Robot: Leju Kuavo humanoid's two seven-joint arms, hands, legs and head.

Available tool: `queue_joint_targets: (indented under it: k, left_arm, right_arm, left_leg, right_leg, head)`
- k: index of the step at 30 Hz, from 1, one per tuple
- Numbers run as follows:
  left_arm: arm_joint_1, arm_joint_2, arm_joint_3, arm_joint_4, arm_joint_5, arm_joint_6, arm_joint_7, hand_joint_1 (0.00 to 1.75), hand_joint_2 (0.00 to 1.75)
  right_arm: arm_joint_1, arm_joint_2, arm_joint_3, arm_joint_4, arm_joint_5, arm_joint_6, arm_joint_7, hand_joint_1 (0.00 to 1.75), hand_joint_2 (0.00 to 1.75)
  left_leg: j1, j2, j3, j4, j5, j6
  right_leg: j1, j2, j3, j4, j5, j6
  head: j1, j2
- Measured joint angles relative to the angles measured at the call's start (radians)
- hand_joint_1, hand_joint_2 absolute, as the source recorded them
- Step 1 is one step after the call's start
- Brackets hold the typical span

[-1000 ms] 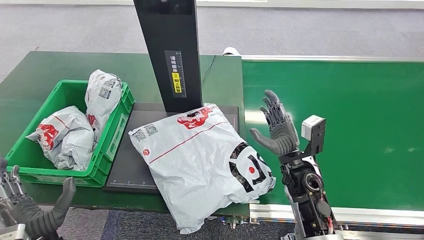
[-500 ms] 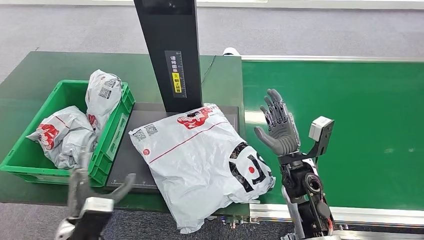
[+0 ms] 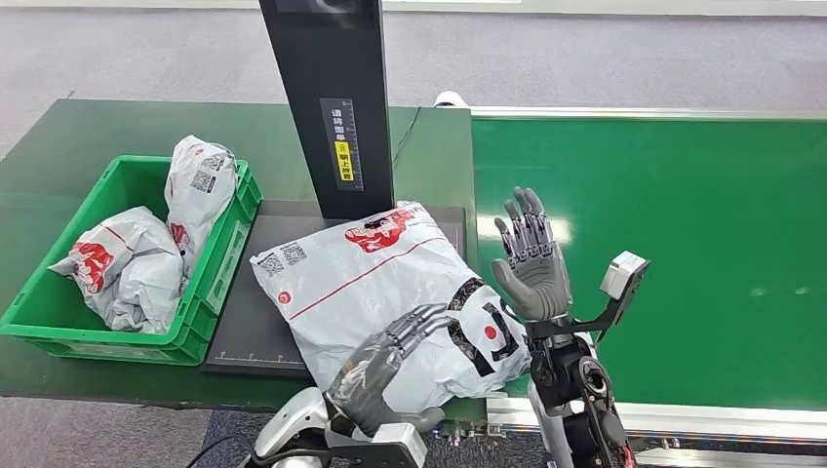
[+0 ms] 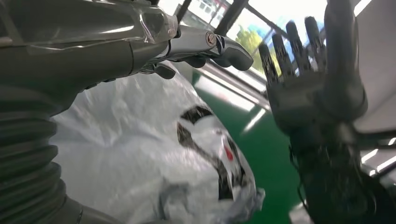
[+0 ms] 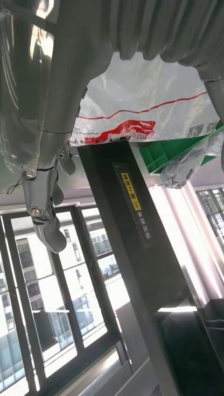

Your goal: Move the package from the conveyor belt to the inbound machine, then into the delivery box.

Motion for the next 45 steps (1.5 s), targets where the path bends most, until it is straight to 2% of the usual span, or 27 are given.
queue_joint_targets:
  k: [9, 13, 17, 25, 34, 35, 38, 39, 41, 45]
  left_arm:
    - [-0.125, -0.04, -0.138, 0.281, 0.028, -0.063, 0.011, 0.0, 1.75]
    - [-0.203, -0.071, -0.156, 0.444, 0.027, -0.006, 0.018, 0.0, 1.75]
    - [-0.28, -0.084, -0.152, 0.558, 0.03, 0.025, 0.021, 0.0, 1.75]
    - [-0.363, -0.088, -0.134, 0.668, 0.038, 0.027, 0.019, 0.0, 1.75]
    - [-0.386, -0.091, -0.127, 0.705, 0.04, 0.027, 0.016, 0.0, 1.75]
    - [-0.387, -0.092, -0.126, 0.707, 0.041, 0.028, 0.014, 0.15, 1.75]
    - [-0.389, -0.092, -0.126, 0.71, 0.049, 0.033, 0.009, 1.39, 1.75]
    - [-0.389, -0.092, -0.126, 0.711, 0.052, 0.036, 0.006, 1.68, 1.75]
    - [-0.389, -0.091, -0.125, 0.711, 0.062, 0.047, 0.001, 1.75, 1.75]
    - [-0.389, -0.088, -0.112, 0.708, 0.089, 0.094, -0.006, 1.75, 1.75]
  right_arm:
    - [0.063, 0.017, -0.016, -0.081, -0.021, -0.027, 0.016, 0.0, 1.75]
    - [0.08, 0.018, -0.016, -0.113, -0.02, -0.026, 0.021, 0.0, 1.75]
    - [0.093, 0.018, -0.016, -0.142, -0.018, -0.022, 0.021, 0.0, 1.75]
    - [0.119, 0.023, -0.008, -0.194, -0.01, -0.008, 0.024, 0.0, 1.75]
    - [0.125, 0.024, -0.001, -0.208, -0.008, -0.001, 0.025, 0.0, 1.75]
    - [0.125, 0.024, -0.001, -0.209, -0.007, 0.001, 0.025, 0.0, 1.75]
    - [0.125, 0.023, 0.004, -0.211, -0.004, 0.01, 0.024, 0.0, 1.75]
    - [0.124, 0.023, 0.006, -0.211, -0.004, 0.013, 0.023, 0.0, 1.75]
    - [0.124, 0.022, 0.009, -0.212, -0.003, 0.016, 0.022, 0.0, 1.75]
    - [0.124, 0.016, 0.01, -0.212, -0.004, 0.016, 0.021, 0.0, 1.75]
  left_leg:
    - [0.0, 0.0, 0.0, 0.0, 0.0, 0.0]
    - [0.0, 0.0, 0.0, 0.0, 0.0, 0.0]
    - [0.0, 0.0, 0.002, 0.0, 0.0, 0.0]
    - [0.0, 0.0, 0.004, 0.0, 0.0, 0.0]
    - [0.0, 0.0, 0.005, 0.0, 0.001, 0.0]
    - [0.0, 0.0, 0.006, 0.0, 0.001, 0.0]
    - [0.0, 0.0, 0.006, 0.0, 0.001, 0.0]
    - [0.0, 0.0, 0.006, 0.0, 0.001, 0.0]
    - [0.0, 0.0, 0.006, 0.0, 0.001, 0.0]
    - [0.0, 0.0, 0.006, 0.0, 0.001, 0.0]
  right_leg:
    - [0.0, 0.0, 0.0, 0.0, 0.0, 0.0]
    - [0.0, 0.0, 0.001, 0.0, 0.0, 0.0]
    - [0.0, 0.0, 0.002, 0.0, 0.0, 0.0]
    - [0.0, 0.0, 0.005, 0.0, 0.0, 0.0]
    - [0.0, 0.0, 0.006, 0.0, 0.0, 0.0]
    - [0.0, 0.0, 0.006, 0.0, 0.0, 0.0]
    - [0.0, 0.0, 0.006, 0.0, 0.0, 0.0]
    - [0.0, 0.0, 0.006, 0.0, 0.0, 0.0]
    - [0.0, 0.0, 0.006, 0.0, 0.0, 0.0]
    - [0.0, 0.0, 0.006, 0.0, 0.0, 0.0]
  head:
    - [0.0, 0.0]
    - [0.0, 0.0]
    - [0.0, 0.0]
    - [0.0, 0.0]
    - [0.0, 0.0]
    - [0.0, 0.0]
    - [0.0, 0.0]
    - [0.0, 0.0]
    - [0.0, 0.0]
    - [0.0, 0.0]
